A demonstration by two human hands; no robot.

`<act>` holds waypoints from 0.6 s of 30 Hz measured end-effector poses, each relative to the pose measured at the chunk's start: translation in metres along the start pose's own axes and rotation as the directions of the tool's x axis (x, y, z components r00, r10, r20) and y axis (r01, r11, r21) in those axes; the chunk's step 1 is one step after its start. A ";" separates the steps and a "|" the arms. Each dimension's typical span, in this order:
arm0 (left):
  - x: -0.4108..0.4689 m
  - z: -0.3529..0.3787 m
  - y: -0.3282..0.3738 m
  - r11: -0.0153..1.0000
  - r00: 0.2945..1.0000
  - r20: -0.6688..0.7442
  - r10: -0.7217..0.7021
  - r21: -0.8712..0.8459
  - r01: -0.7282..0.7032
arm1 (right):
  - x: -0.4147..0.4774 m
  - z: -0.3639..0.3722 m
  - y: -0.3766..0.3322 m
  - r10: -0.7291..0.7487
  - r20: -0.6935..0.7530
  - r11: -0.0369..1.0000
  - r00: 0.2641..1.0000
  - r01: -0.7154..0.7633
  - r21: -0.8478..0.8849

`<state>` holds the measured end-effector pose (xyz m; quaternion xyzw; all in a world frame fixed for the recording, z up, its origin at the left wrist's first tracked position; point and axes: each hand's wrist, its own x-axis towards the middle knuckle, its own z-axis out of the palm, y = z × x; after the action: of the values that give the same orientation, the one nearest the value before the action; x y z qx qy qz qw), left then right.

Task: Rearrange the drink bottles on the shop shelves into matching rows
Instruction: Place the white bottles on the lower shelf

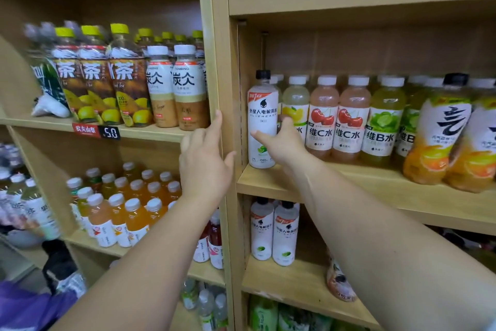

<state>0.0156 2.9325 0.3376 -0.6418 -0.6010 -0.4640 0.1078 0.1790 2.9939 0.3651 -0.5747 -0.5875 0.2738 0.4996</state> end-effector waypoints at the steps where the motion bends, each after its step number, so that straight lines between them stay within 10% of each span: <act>1: -0.001 0.001 -0.002 1.000 1.000 0.004 0.007 0.008 -0.007 | 0.000 0.002 0.001 -0.005 -0.023 1.000 1.000 0.004 -0.031; 18: -0.057 -0.009 0.014 0.916 0.999 -0.017 0.027 -0.401 -0.032 | -0.107 -0.062 0.020 -0.368 0.086 0.926 0.926 0.373 -0.053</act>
<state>0.0327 2.8839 0.3071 -0.6566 -0.4829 -0.5792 -0.0156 0.2258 2.8806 0.3403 -0.4593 -0.7128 0.1756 0.5001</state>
